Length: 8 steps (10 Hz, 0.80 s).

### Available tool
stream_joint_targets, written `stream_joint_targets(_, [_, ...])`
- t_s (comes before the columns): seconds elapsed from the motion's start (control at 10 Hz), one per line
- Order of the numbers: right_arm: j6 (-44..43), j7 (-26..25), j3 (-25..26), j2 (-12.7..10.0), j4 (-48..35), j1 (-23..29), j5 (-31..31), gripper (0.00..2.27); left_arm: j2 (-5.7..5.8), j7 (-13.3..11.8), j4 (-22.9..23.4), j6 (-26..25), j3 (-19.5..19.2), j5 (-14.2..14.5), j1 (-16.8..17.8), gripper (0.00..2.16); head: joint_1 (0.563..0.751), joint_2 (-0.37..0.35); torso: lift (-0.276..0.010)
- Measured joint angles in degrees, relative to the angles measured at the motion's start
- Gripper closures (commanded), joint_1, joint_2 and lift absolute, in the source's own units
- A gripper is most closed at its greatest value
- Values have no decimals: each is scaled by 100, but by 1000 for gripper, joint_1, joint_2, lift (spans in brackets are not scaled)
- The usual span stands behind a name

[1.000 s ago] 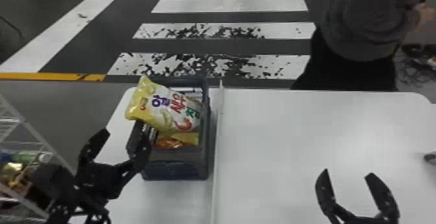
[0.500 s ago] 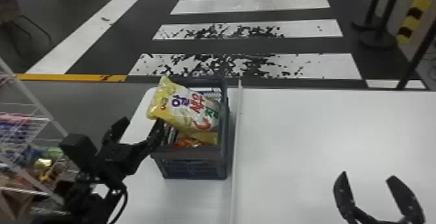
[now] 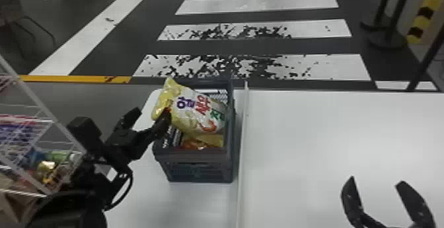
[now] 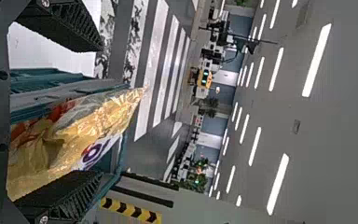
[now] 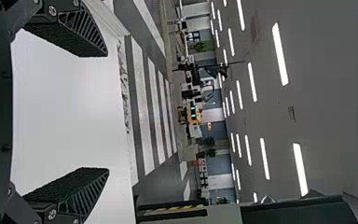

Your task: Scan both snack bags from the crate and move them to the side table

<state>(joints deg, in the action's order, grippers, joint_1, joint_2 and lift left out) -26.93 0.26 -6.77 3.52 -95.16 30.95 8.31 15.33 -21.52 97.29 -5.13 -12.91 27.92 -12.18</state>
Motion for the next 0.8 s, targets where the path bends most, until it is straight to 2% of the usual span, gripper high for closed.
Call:
stream_joint_targets(0.1, [0,0,0,0,-3,9,0,120,3,-204,-97,-168,-1,7,128,83,695,180,-99])
stream_joint_targets(0.2, [0,0,0,0,-5,14,-3,120,0,-405,-223,-329,-5,46,240,299,695,175,-99])
stream_joint_targets(0.3, [0,0,-4,0,-11,18,-5,120,-16,-477,-335,-447,-5,94,314,498,695,169,-99])
stream_joint_targets(0.4, [0,0,-8,0,-11,23,-5,120,-27,-498,-403,-507,7,97,347,812,695,168,-99])
stream_joint_targets(0.5, [0,0,-9,0,-12,24,-5,120,-30,-552,-435,-531,19,78,366,1382,695,165,-99])
stream_joint_targets(0.6, [0,0,-14,0,-12,24,-5,120,-30,-613,-433,-556,23,71,368,1528,695,162,-99])
stream_joint_targets(0.7, [0,0,-23,-1,-12,25,-7,120,-30,-667,-362,-581,19,71,346,2135,695,159,-99])
stream_joint_targets(0.8, [0,0,-26,-3,-12,29,-7,120,-36,-567,-235,-602,13,65,282,2135,695,160,-99])
